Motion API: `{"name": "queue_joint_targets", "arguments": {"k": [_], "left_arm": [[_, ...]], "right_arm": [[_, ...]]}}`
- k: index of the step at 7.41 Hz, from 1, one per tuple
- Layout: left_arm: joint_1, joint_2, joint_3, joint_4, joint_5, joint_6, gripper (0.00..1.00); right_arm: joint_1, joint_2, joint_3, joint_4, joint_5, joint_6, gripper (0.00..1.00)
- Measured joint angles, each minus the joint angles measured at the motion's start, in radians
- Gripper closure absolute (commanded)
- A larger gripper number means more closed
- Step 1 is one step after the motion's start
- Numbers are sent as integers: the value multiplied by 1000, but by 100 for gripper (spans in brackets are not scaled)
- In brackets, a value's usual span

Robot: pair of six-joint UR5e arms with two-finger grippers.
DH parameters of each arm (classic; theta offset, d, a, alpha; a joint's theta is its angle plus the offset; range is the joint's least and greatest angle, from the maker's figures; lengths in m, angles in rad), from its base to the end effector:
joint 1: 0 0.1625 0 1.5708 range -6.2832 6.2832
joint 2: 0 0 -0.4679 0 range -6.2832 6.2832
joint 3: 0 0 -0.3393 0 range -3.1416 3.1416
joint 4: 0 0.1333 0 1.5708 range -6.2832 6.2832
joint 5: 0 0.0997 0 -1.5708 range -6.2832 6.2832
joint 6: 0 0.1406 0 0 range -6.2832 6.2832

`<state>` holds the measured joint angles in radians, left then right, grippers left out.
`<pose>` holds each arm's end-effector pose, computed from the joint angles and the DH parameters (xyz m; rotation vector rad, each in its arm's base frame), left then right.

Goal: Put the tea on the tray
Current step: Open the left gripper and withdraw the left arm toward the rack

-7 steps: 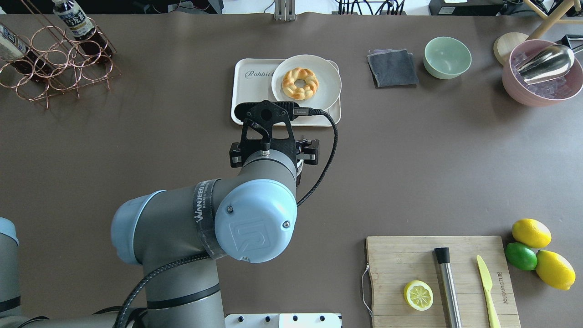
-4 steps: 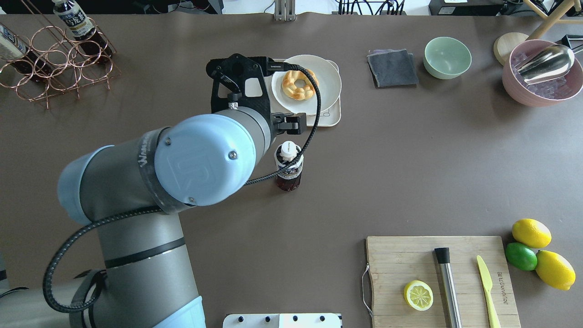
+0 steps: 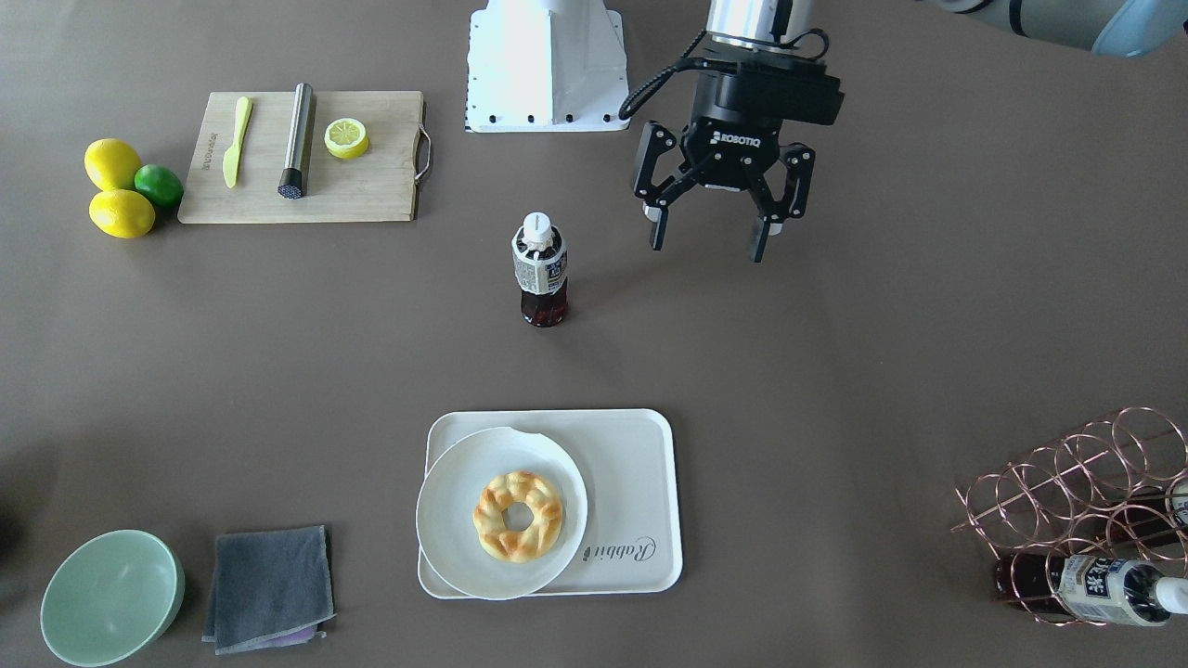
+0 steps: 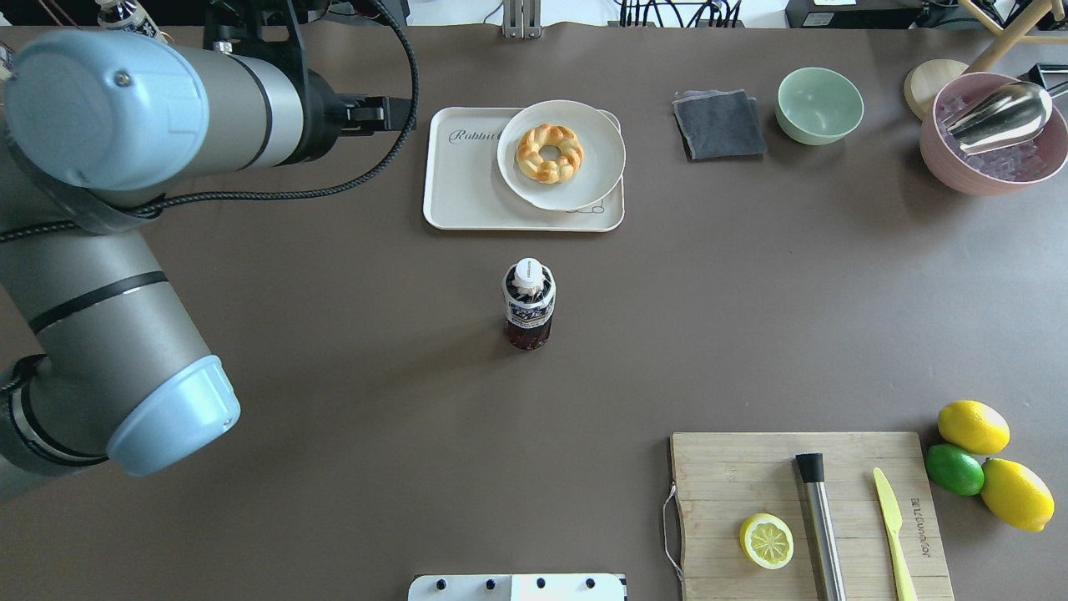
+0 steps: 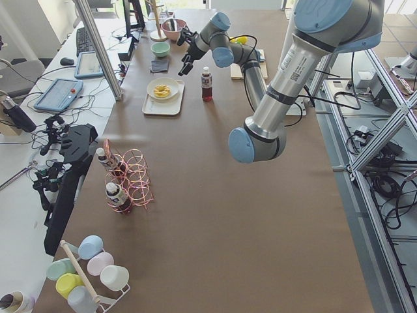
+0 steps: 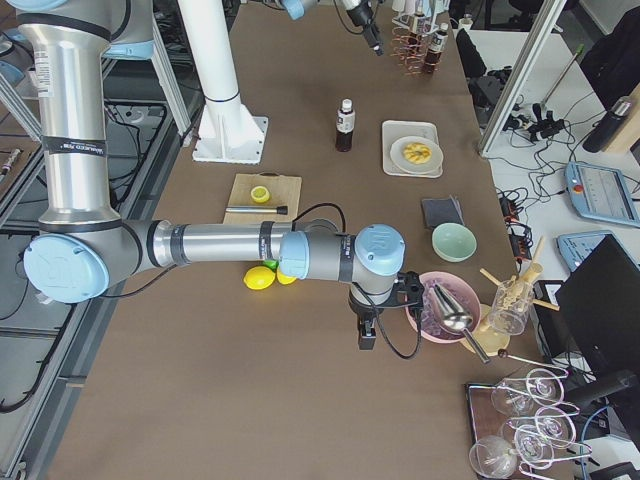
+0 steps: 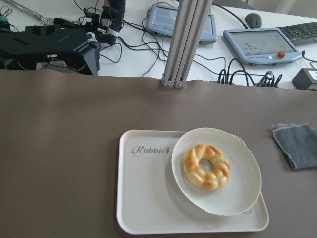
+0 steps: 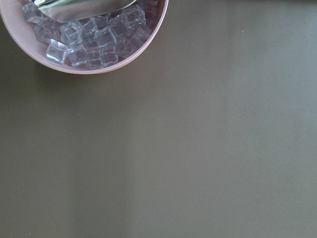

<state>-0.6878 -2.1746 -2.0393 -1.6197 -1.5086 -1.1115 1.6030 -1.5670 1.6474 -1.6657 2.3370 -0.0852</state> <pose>0.3716 -0.4891 0.2209 0.6566 0.9138 -0.2388 0.0499 -0.4368 0.7059 0.0312 -0.7657 -0.0448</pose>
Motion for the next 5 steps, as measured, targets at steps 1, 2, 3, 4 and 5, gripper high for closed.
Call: {"name": "queue_joint_targets", "arguments": {"k": [1, 2, 3, 4, 5], "left_arm": [[-62, 27, 3, -19, -58, 46, 2], [-104, 43, 18, -25, -91, 75, 2], [-146, 55, 39, -22, -123, 99, 2], [-208, 77, 67, -17, -214, 146, 2], [-304, 120, 105, -8, -391, 249, 2]], "right_arm": [[0, 4, 3, 0, 0, 1, 0], [0, 12, 4, 0, 1, 2, 0], [-1, 24, 1, 0, 2, 2, 0], [-4, 35, -2, 0, 2, 4, 0], [-8, 44, -1, 0, 2, 18, 0]]}}
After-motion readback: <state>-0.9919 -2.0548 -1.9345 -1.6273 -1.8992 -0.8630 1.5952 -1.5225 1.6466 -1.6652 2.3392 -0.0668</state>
